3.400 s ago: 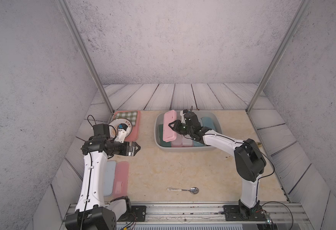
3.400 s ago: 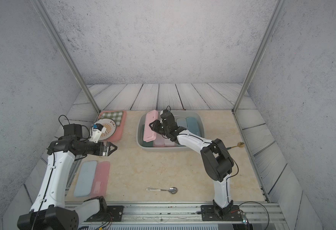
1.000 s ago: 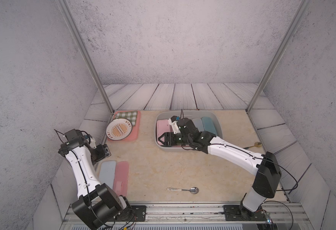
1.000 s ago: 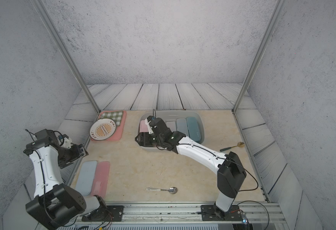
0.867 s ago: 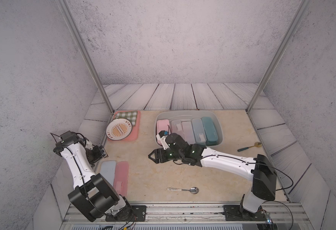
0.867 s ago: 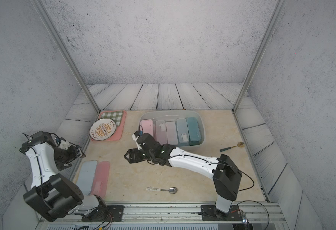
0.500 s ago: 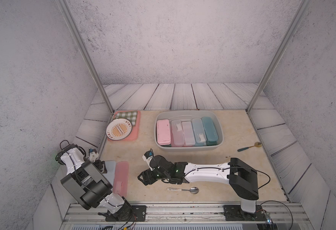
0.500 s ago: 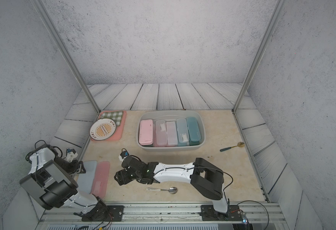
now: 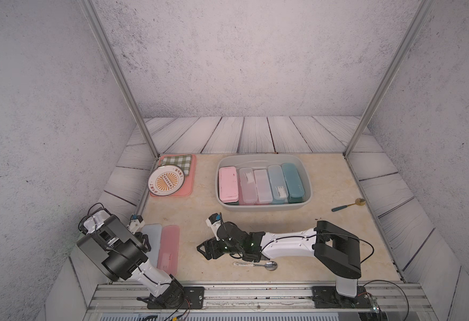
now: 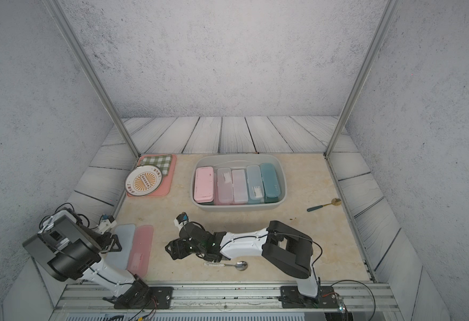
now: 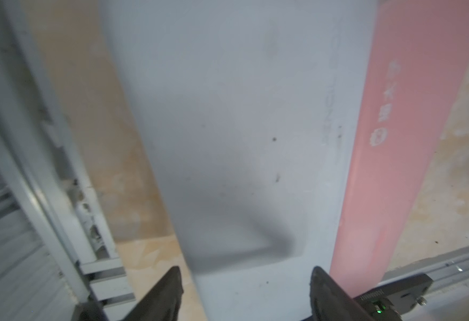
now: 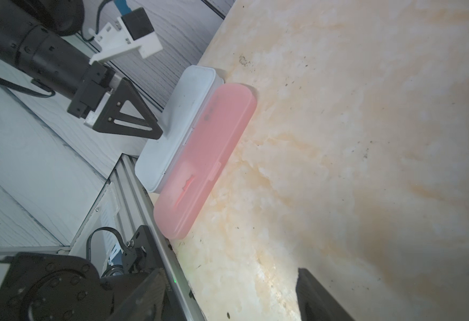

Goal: Put the pencil case into the storage box
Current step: Move the pencil case to the center of the board.

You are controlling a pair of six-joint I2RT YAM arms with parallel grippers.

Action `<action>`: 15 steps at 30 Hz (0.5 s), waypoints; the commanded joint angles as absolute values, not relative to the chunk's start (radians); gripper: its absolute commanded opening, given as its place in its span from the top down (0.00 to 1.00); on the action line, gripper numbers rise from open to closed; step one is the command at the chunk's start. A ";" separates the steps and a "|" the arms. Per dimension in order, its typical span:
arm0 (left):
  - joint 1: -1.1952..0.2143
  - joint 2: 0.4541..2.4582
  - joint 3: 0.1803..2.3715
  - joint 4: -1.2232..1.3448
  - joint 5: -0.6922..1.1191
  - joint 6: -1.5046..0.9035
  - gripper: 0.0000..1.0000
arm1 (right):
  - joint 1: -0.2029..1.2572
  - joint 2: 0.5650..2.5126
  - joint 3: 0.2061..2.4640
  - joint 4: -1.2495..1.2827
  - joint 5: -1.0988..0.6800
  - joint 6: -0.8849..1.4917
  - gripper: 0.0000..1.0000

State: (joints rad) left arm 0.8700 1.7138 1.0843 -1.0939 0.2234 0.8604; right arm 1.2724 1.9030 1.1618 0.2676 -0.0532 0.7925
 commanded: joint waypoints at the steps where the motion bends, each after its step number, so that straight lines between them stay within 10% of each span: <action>1: 0.876 1.788 1.128 -1.235 0.334 0.875 0.31 | 1.272 1.900 1.128 0.362 -0.025 0.868 0.24; 15: 0.631 1.795 1.095 -1.334 0.518 0.774 0.38 | 1.263 2.017 1.126 0.287 0.074 1.160 0.32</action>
State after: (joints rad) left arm 0.6720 1.8278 1.1076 -1.2823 0.4393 0.8146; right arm 1.2713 1.9831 1.1286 0.3393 0.0303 1.0767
